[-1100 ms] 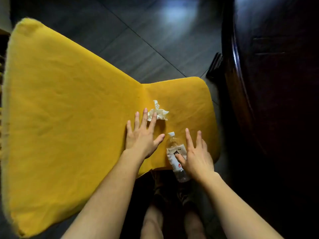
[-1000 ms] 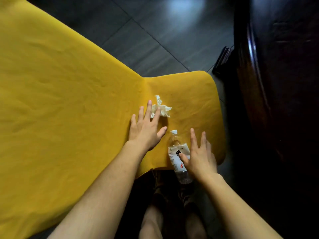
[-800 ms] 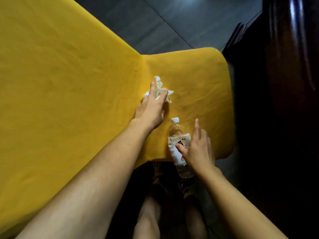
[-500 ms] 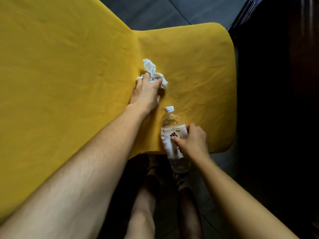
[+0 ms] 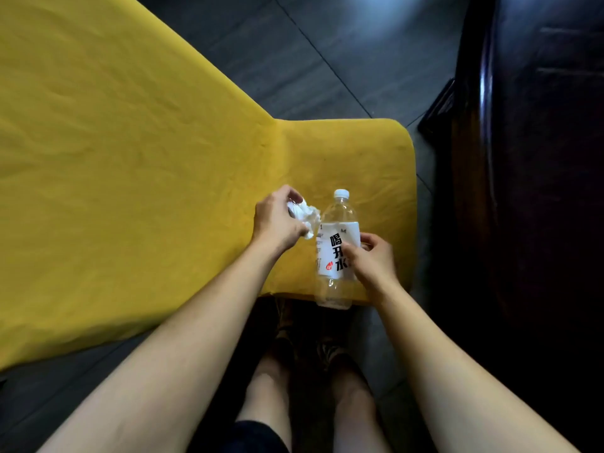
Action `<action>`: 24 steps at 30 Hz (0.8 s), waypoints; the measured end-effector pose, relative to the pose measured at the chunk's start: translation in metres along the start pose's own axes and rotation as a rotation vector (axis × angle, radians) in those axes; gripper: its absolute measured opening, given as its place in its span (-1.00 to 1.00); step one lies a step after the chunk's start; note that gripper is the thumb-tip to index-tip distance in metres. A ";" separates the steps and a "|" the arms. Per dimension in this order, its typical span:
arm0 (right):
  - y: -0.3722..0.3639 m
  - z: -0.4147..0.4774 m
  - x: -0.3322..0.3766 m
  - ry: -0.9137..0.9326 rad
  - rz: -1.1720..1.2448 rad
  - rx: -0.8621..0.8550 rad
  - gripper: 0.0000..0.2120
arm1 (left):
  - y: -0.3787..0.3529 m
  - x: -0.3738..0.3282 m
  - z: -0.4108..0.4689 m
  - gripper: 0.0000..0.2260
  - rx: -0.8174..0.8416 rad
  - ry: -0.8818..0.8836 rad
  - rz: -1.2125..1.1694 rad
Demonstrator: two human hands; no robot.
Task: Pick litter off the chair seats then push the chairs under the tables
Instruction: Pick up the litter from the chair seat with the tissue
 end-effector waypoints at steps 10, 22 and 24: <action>0.021 -0.168 0.118 0.126 0.506 0.167 -0.93 | 0.124 -0.031 -0.161 -0.76 -0.288 0.213 -1.086; -0.038 -0.335 0.217 0.423 0.498 0.413 -0.78 | 0.257 0.005 -0.288 -0.81 -0.411 0.076 -1.679; -0.065 -0.352 0.220 0.451 0.470 0.429 -0.79 | 0.282 0.024 -0.289 -0.86 -0.396 0.014 -1.584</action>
Point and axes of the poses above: each hand's wrist, its own z-axis towards the middle knuckle, its own y-axis out of the back of the hand, x = y × z, the point moved 5 cm from there along z, towards the middle knuckle, and after that the axes turned 5 degrees about z, right-handed, at the moved point
